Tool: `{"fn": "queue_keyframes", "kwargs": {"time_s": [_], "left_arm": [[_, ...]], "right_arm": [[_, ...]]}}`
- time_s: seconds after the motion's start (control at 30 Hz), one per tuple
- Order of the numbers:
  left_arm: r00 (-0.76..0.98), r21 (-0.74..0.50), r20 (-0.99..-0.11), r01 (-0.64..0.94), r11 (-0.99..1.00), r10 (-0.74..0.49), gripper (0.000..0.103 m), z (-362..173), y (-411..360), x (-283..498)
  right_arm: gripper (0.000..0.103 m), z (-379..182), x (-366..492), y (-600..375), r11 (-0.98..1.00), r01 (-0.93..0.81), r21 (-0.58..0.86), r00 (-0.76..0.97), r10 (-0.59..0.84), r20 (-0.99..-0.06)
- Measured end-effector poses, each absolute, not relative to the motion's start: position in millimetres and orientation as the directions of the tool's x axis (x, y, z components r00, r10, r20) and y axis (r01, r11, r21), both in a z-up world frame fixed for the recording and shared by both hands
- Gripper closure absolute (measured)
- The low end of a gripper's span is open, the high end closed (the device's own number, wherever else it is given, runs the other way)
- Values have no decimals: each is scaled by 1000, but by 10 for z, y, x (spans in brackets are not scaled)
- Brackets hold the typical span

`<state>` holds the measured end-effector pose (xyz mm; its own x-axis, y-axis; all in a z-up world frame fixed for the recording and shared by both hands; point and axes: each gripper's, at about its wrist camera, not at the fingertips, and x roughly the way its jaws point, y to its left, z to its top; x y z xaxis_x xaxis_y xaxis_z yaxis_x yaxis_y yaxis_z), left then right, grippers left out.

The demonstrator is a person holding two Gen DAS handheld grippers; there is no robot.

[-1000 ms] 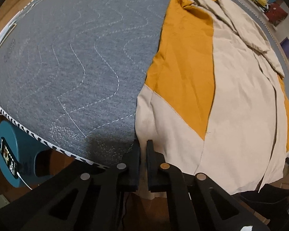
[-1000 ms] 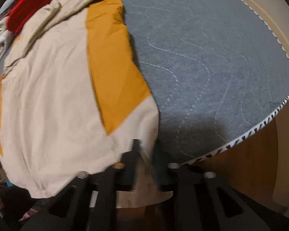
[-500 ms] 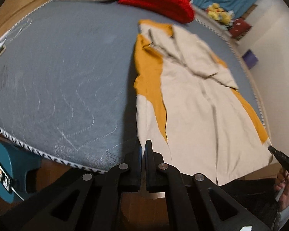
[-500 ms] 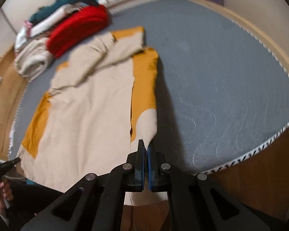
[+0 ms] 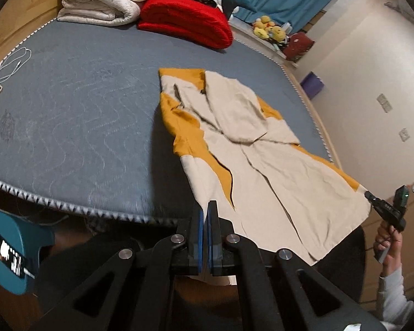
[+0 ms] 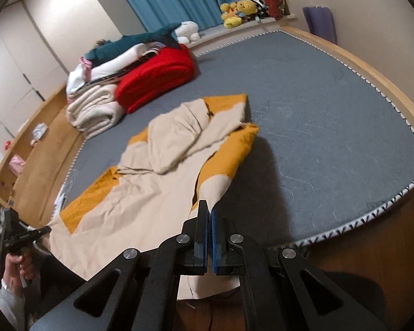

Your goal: Fold large clothes

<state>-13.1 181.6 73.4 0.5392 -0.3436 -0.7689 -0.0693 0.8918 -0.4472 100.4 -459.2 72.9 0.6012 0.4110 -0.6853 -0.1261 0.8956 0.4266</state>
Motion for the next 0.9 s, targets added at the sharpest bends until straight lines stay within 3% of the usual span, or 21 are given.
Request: {"fn": "queue_keyframes", "kwargs": {"time_s": [0.13,0.3,0.63,0.7,0.77,0.9], "left_arm": [[556,-491,-744,-77,868,-371,102,895,1903,-275],[567,-507,-733,-87,858,-375,102,765,1960,297],[596,-571,-731,-271,775,-331,101,-345,2436,2256],[592,-568,-740,-297,767,-318,92,-520,2484,2440],[550,-562,-766,-322,762,-332,92,-661,2534,2575],[561,-504,-782,-313,805,-271,89,-621,2670,2511]], "right_arm": [[101,932,596,-4814,886,-126,447,624,421,-658],[101,892,770,-4955,879,-93,467,625,417,-660],[101,217,2876,-4627,903,24,428,596,331,-732],[100,-72,3356,-4580,898,62,436,585,321,-745],[92,-328,3648,-4543,900,95,426,581,298,-757],[90,-503,3933,-4562,906,127,403,553,273,-787]]}}
